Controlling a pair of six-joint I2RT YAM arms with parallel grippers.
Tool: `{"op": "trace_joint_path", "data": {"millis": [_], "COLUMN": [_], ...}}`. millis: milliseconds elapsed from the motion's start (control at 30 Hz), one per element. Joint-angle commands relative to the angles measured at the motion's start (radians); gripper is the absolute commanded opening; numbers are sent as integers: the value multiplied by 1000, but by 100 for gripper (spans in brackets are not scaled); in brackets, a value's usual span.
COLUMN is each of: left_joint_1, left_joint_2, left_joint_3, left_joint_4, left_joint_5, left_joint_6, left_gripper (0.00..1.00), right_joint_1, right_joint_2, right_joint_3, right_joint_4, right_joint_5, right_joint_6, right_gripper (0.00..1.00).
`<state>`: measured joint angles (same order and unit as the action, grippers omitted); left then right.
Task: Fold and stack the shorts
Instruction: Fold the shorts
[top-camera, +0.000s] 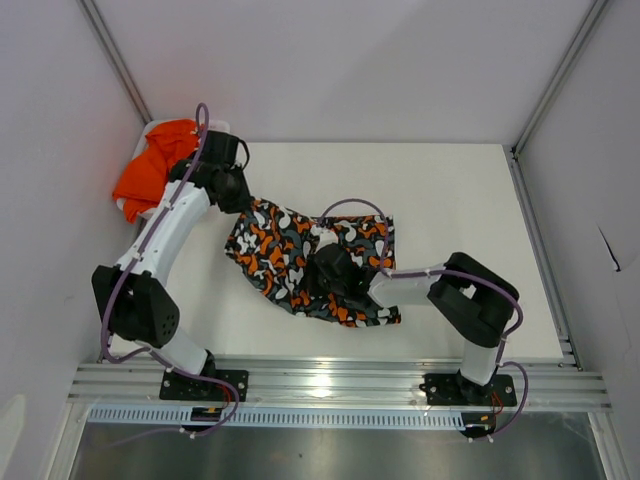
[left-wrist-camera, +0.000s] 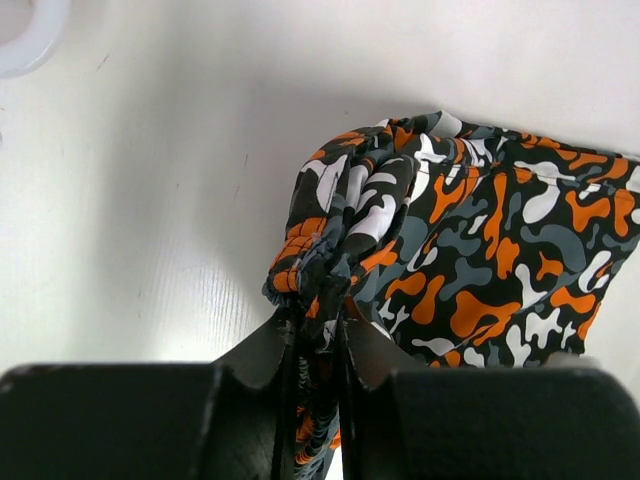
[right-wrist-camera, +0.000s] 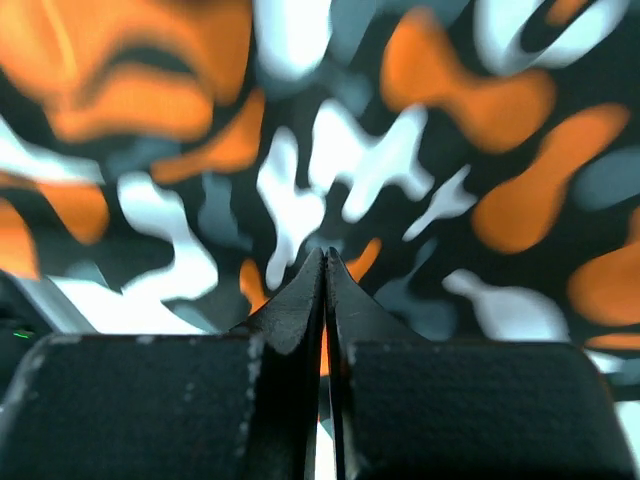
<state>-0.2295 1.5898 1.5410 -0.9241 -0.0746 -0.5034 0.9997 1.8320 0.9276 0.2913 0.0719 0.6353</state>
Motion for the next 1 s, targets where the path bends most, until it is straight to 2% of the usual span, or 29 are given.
{"op": "trace_joint_path", "data": {"millis": [0,300,533,700,967], "left_joint_1": [-4,-27,-37,-44,-62], "left_joint_2": [-63,-53,-40,-39,-21], "left_joint_3": [33,56,82,87,113], "left_joint_4": [-27,-51,-74,-78,-87], "left_joint_5": [-11,-34,-54,-59,-68], "left_joint_6": [28,32,32,32,31], "left_gripper": [0,0,0,0,0], "right_joint_1": [-67,-179,-200,-216,-246], "right_joint_2": [-89,2,108,153,168], "right_joint_3": [62,197,274,274,237], "right_joint_4": [2,-66,-61,-27,74], "right_joint_5": [-96,-166,-69,12,42], "right_joint_6": [29,40,61,86,104], "right_gripper": [0,0,0,0,0]}}
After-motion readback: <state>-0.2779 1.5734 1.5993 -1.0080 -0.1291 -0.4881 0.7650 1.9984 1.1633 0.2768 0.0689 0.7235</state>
